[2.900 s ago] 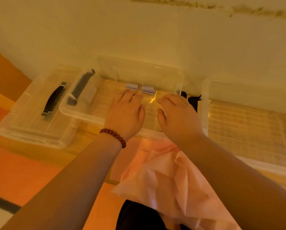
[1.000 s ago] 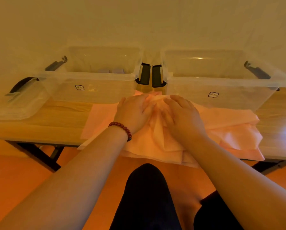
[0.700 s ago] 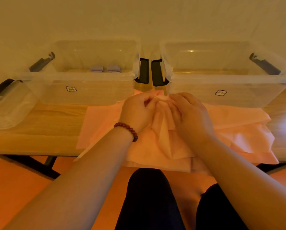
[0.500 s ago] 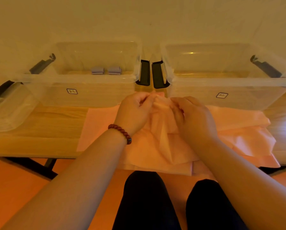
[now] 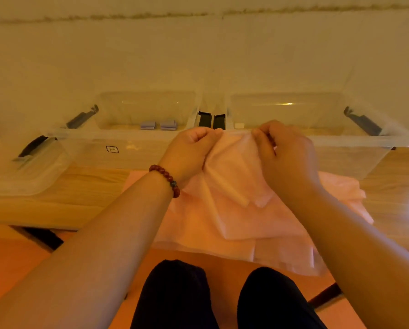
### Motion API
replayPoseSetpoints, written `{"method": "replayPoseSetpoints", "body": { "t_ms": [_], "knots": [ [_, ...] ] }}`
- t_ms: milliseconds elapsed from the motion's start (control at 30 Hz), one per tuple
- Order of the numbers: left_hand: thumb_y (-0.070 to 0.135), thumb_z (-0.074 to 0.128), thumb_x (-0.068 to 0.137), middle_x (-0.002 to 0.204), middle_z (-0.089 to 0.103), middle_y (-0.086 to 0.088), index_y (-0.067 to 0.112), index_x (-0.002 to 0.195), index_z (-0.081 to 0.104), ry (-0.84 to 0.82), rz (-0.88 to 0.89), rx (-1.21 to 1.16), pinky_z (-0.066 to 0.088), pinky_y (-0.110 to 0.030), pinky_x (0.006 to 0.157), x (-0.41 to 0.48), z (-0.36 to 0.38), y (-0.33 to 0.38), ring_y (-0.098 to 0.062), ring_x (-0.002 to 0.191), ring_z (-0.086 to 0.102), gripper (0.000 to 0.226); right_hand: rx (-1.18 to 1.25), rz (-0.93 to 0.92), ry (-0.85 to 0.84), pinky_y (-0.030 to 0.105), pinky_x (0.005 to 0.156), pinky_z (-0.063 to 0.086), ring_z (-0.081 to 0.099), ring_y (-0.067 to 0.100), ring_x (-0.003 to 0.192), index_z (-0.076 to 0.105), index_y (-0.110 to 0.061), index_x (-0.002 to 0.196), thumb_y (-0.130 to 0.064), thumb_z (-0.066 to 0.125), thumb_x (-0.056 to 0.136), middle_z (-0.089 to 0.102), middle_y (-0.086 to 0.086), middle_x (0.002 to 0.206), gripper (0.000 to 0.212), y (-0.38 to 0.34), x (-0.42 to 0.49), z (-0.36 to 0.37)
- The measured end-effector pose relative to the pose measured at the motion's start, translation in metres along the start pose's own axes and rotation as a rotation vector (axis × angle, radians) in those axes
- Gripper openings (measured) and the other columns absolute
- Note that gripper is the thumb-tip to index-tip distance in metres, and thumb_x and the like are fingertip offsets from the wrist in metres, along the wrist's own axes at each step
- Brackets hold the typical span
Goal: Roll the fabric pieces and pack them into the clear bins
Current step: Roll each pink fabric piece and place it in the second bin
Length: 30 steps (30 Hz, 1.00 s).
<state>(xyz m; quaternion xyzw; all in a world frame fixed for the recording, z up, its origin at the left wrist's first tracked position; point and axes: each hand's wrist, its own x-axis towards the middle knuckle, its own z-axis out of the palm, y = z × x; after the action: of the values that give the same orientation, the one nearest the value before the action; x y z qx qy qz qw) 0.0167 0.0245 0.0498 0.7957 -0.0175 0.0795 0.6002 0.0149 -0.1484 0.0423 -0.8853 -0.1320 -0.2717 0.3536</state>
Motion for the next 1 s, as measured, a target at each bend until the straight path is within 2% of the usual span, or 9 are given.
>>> {"method": "replayPoseSetpoints", "body": {
  "t_ms": [133, 233, 300, 367, 500, 600, 733, 833, 1000],
  "knots": [
    [0.047, 0.070, 0.080, 0.066, 0.064, 0.005, 0.028, 0.065, 0.072, -0.129, -0.025, -0.049, 0.044, -0.031, 0.062, 0.004, -0.002, 0.021, -0.014, 0.065, 0.057, 0.024, 0.088, 0.013, 0.021, 0.027, 0.057, 0.025, 0.046, 0.017, 0.074, 0.058, -0.024, 0.083, -0.032, 0.051, 0.099, 0.058, 0.006, 0.080, 0.018, 0.003, 0.029, -0.022],
    [0.026, 0.066, 0.086, 0.059, 0.065, 0.009, 0.021, 0.068, 0.070, -0.154, -0.035, -0.045, 0.049, -0.021, 0.055, 0.013, -0.001, 0.036, -0.005, 0.054, 0.059, 0.019, 0.178, 0.069, -0.006, 0.029, 0.056, 0.029, 0.043, 0.009, 0.061, 0.058, -0.022, 0.081, -0.031, 0.053, 0.098, 0.051, -0.006, 0.065, 0.020, 0.008, 0.049, -0.030],
    [0.018, 0.061, 0.091, 0.052, 0.061, 0.010, 0.018, 0.072, 0.065, -0.151, -0.032, -0.053, 0.041, -0.015, 0.042, 0.019, 0.000, 0.047, -0.002, 0.044, 0.052, 0.020, 0.262, 0.141, -0.018, 0.027, 0.055, 0.032, 0.042, 0.004, 0.057, 0.057, -0.023, 0.075, -0.031, 0.053, 0.098, 0.048, -0.009, 0.061, 0.024, 0.015, 0.060, -0.032],
    [0.016, 0.059, 0.092, 0.052, 0.059, 0.009, 0.019, 0.071, 0.065, -0.186, -0.054, -0.051, 0.038, -0.015, 0.041, 0.025, -0.001, 0.052, -0.003, 0.043, 0.050, 0.022, 0.338, 0.199, -0.003, 0.027, 0.058, 0.035, 0.043, 0.005, 0.056, 0.055, -0.025, 0.066, -0.032, 0.055, 0.097, 0.048, -0.011, 0.059, 0.031, 0.021, 0.073, -0.036],
    [0.009, 0.061, 0.088, 0.065, 0.067, 0.002, 0.019, 0.071, 0.070, -0.283, -0.149, 0.005, 0.048, -0.023, 0.055, 0.034, -0.009, 0.059, -0.010, 0.057, 0.060, 0.021, 0.377, 0.274, 0.023, 0.029, 0.061, 0.039, 0.046, 0.009, 0.059, 0.065, -0.021, 0.073, -0.035, 0.057, 0.095, 0.055, -0.006, 0.066, 0.027, 0.027, 0.093, -0.052],
    [0.006, 0.057, 0.092, 0.072, 0.066, -0.002, 0.014, 0.080, 0.067, -0.118, -0.136, 0.033, 0.053, -0.028, 0.065, 0.044, -0.014, 0.065, -0.015, 0.067, 0.061, 0.017, 0.372, 0.317, 0.029, 0.026, 0.056, 0.038, 0.048, 0.011, 0.062, 0.067, -0.016, 0.083, -0.036, 0.055, 0.097, 0.056, -0.003, 0.070, 0.027, 0.032, 0.102, -0.059],
    [0.013, 0.047, 0.099, 0.072, 0.066, -0.001, 0.013, 0.085, 0.065, 0.019, -0.135, -0.270, 0.053, -0.028, 0.059, 0.062, -0.016, 0.071, -0.014, 0.067, 0.061, 0.023, 0.386, 0.340, -0.098, 0.032, 0.066, 0.042, 0.051, 0.017, 0.069, 0.068, -0.008, 0.089, -0.043, 0.053, 0.097, 0.059, 0.002, 0.076, 0.039, 0.034, 0.104, -0.055],
    [0.015, 0.049, 0.097, 0.084, 0.069, -0.005, 0.014, 0.087, 0.067, 0.002, -0.134, -0.231, 0.050, -0.035, 0.074, 0.072, -0.013, 0.070, -0.019, 0.080, 0.063, 0.021, 0.437, 0.334, -0.216, 0.032, 0.061, 0.039, 0.049, 0.018, 0.062, 0.065, -0.009, 0.072, -0.042, 0.063, 0.091, 0.054, 0.001, 0.064, 0.038, 0.035, 0.105, -0.055],
    [0.016, 0.047, 0.098, 0.087, 0.066, -0.005, 0.009, 0.089, 0.067, -0.146, -0.161, -0.263, 0.048, -0.033, 0.084, 0.068, 0.002, 0.067, -0.018, 0.085, 0.059, 0.023, 0.513, 0.315, -0.140, 0.028, 0.057, 0.040, 0.048, 0.014, 0.054, 0.061, -0.018, 0.060, -0.032, 0.066, 0.091, 0.054, -0.007, 0.053, 0.035, 0.042, 0.109, -0.050]
  ]
}}
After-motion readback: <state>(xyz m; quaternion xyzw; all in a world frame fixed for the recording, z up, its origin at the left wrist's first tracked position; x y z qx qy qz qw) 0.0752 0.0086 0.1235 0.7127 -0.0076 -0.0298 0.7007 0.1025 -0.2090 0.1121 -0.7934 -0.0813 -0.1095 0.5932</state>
